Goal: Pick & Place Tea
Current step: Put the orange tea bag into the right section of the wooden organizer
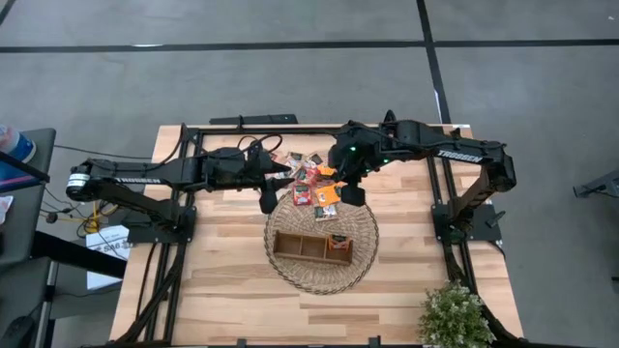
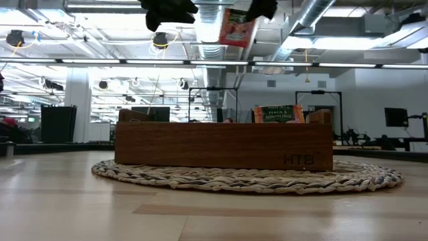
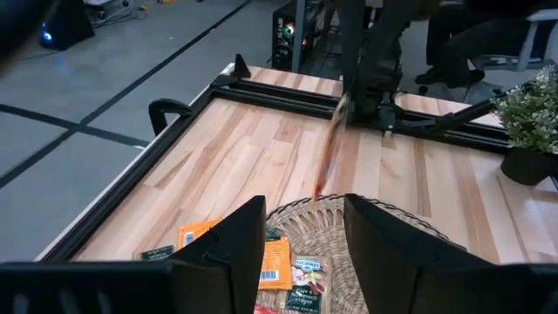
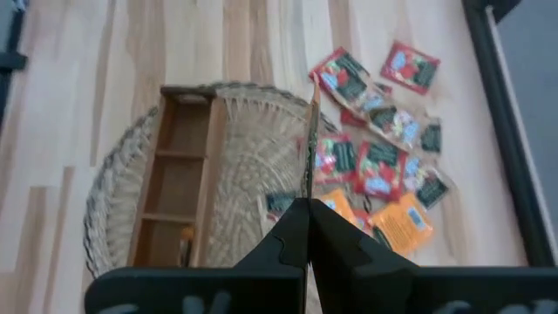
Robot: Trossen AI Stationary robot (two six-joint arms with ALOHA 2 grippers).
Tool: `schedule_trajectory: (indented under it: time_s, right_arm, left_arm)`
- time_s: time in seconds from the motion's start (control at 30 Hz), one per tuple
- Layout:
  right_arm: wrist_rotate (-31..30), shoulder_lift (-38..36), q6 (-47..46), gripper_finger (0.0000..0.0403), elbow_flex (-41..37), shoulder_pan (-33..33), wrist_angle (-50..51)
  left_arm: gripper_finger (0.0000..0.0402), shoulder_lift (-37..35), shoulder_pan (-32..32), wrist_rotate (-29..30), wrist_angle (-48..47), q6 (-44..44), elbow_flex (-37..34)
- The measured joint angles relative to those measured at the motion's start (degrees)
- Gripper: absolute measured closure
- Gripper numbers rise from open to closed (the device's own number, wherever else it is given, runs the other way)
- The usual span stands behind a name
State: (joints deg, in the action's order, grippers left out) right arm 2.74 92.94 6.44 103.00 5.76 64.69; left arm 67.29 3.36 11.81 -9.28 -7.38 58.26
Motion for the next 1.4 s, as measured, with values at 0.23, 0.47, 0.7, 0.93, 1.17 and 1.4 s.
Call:
schedule_trajectory:
  time_s: [0.23,0.47,0.7,0.93,1.17,1.4]
  right_arm:
    - [-1.4,-3.7,-1.1,0.0403,0.0,0.0,2.3]
    - [-4.2,-8.8,-4.0,0.0403,-3.0,-0.3,4.4]
    - [-4.4,-17.8,-11.8,0.0403,-15.1,-1.9,-2.4]
    - [-2.7,-20.7,-21.1,0.0403,-22.5,-11.1,-8.6]
    - [-0.3,-14.3,-23.4,0.0403,-23.1,-17.8,-12.4]
    - [3.3,-4.5,-22.7,0.0403,-23.1,-17.6,-13.7]
  left_arm:
    - [0.0252,0.0,0.0,0.0,0.0,0.0,0.0]
    - [0.0252,0.0,0.0,0.0,0.0,-0.2,0.0]
    - [0.0252,0.0,0.0,0.0,0.0,-1.3,0.0]
    - [0.0252,0.0,0.0,0.3,0.0,-1.2,0.0]
    - [0.0252,0.0,0.0,1.6,-2.6,-1.4,0.0]
    - [0.0252,0.0,0.0,2.3,-12.3,-5.8,0.0]
